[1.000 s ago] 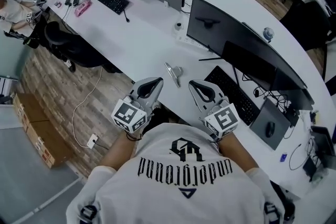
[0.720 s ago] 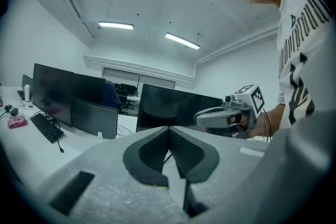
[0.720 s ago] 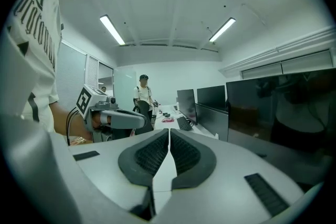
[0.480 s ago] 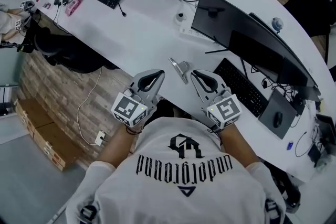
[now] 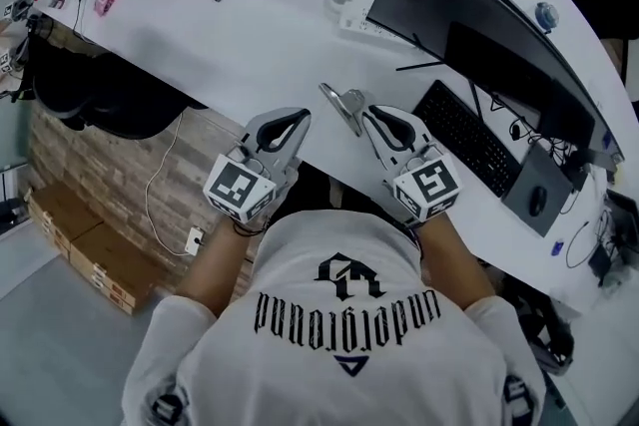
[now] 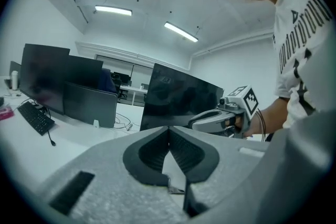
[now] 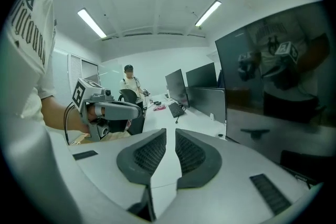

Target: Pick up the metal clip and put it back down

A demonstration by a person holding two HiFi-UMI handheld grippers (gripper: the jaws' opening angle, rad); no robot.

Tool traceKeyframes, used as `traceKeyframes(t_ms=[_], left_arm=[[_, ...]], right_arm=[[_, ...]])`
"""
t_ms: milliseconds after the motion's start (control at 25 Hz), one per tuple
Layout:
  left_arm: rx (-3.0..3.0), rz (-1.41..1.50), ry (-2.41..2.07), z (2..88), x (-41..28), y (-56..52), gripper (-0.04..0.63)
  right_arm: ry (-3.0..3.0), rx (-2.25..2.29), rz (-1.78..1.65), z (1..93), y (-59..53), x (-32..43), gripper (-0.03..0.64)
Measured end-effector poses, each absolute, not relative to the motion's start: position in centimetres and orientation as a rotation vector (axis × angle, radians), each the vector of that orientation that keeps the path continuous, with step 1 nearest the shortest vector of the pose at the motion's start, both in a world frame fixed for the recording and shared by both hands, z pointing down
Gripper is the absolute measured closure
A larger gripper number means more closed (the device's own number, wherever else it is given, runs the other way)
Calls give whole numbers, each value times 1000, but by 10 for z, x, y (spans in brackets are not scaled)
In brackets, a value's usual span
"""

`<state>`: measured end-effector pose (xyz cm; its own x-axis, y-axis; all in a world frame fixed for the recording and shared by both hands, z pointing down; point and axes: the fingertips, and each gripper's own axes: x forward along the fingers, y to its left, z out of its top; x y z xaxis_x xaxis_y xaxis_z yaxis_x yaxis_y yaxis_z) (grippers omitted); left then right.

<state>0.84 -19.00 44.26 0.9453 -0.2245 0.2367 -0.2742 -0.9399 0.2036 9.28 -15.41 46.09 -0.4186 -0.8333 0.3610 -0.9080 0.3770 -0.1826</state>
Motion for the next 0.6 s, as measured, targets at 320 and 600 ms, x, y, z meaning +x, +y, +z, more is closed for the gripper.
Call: traceKeyframes(t_ms=[320, 600], left_arm=[[2827, 354, -312, 486, 17, -202, 581], [2790, 399, -279, 525, 24, -208, 580]], right_arm=[[-2372, 1545, 587, 509, -166, 99, 595], [-2347, 1513, 689, 555, -175, 103, 535]])
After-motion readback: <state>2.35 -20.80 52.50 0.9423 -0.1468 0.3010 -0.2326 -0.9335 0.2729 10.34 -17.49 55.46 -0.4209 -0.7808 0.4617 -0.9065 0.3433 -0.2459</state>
